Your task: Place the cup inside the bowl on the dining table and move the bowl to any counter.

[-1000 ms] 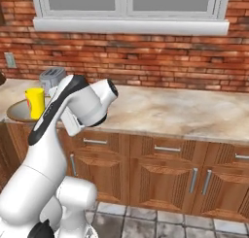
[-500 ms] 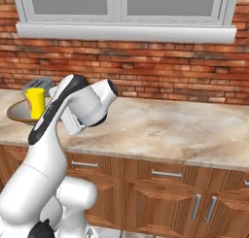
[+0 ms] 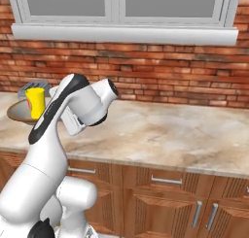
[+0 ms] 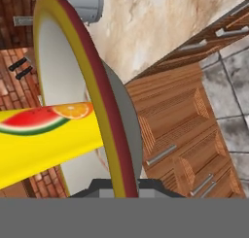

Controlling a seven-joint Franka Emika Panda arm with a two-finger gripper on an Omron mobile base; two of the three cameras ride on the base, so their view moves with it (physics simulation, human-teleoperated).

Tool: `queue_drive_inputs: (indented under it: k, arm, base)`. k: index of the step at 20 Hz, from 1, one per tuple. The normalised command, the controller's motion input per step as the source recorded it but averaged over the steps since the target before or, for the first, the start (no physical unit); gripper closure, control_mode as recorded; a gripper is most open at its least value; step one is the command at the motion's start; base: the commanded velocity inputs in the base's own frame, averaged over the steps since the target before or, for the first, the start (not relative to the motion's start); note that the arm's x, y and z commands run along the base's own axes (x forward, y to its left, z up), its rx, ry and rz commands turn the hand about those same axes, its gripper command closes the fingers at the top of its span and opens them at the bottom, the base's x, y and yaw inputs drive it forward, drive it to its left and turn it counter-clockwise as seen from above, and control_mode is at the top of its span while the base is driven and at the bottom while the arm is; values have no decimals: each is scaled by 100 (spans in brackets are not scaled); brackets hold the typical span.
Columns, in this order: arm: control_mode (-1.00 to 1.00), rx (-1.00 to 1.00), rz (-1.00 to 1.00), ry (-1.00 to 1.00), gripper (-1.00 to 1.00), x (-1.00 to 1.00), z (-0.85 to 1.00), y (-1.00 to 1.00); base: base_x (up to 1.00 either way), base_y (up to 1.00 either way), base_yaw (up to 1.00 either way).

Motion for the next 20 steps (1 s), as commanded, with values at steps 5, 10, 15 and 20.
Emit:
queue_drive_inputs:
  k: [5, 10, 15, 20]
  arm:
    - [100, 0, 0, 0, 100, 0, 0, 0]
    - [100, 0, 0, 0, 100, 0, 0, 0]
    - [100, 0, 0, 0, 100, 0, 0, 0]
    - [100, 0, 0, 0, 100, 0, 0, 0]
  base:
    - [47, 0, 0]
    - [41, 1, 0]
    - [0, 1, 0]
    - [0, 0, 0]
